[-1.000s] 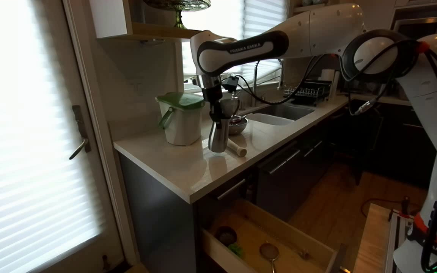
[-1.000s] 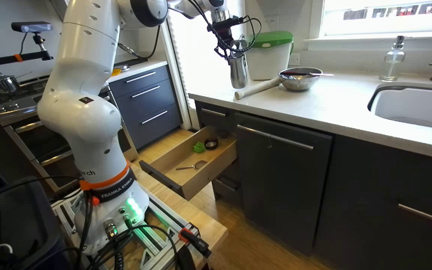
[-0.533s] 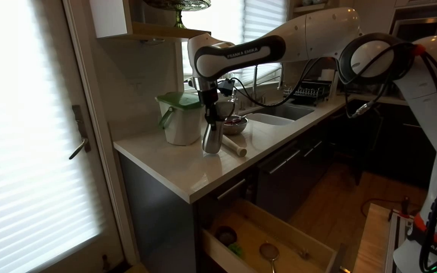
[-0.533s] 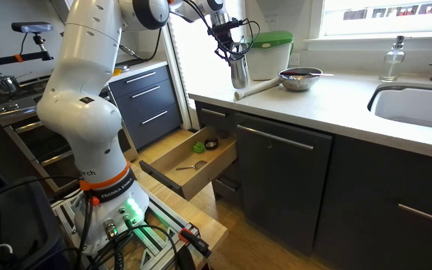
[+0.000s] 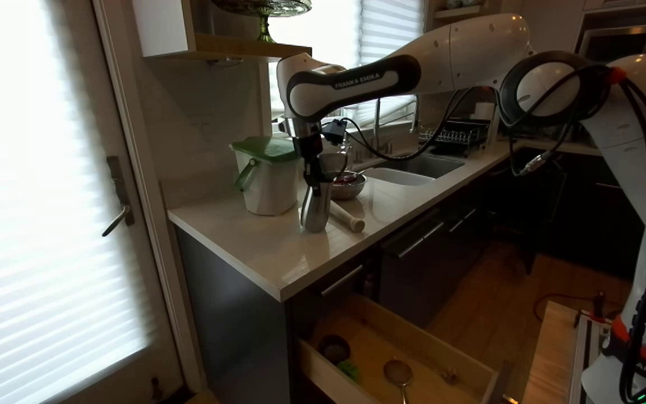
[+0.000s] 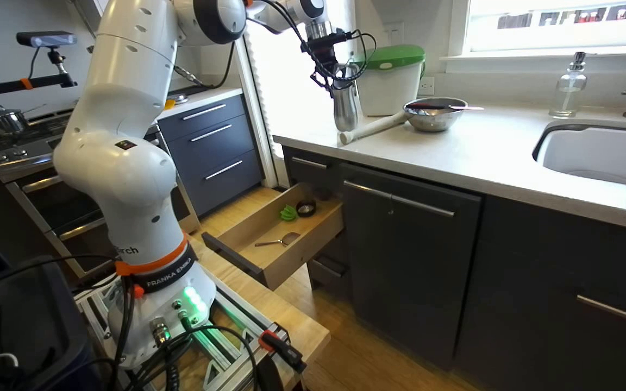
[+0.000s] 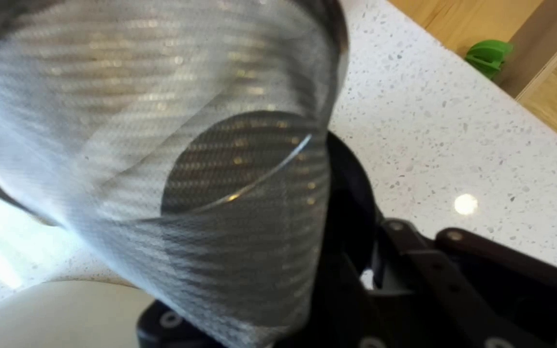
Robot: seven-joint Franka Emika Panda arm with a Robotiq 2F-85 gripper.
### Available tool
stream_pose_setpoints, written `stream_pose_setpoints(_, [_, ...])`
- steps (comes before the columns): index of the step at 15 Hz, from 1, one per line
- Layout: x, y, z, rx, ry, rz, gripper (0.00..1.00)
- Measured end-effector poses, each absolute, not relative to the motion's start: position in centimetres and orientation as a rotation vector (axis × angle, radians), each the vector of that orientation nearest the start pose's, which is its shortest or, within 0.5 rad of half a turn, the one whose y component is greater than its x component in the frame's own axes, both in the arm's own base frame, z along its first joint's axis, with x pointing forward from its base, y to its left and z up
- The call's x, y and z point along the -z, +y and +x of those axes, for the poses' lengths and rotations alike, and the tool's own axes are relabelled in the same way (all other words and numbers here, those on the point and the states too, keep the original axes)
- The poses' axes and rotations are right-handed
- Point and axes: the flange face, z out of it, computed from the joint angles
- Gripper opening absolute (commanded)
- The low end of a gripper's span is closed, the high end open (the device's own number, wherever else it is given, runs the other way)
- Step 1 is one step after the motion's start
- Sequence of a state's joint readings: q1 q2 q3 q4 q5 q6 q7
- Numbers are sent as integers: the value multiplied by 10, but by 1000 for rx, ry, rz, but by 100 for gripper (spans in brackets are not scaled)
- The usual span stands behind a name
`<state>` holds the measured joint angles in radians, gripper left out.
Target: Pick up the laying cocktail shaker to make it stand upright on the counter top
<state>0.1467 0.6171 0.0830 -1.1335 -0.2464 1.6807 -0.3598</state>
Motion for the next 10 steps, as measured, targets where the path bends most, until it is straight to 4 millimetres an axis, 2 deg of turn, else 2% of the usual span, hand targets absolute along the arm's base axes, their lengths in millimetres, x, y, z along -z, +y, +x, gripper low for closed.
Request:
stream_pose_setpoints(2, [-441,125,713,-154,-1000,-3172,2])
stream_pose_setpoints(4, [-441,124,713,-168,-995,-3172,34])
stream_pose_setpoints(10, [-443,121,714,-165,-982,-3172,77])
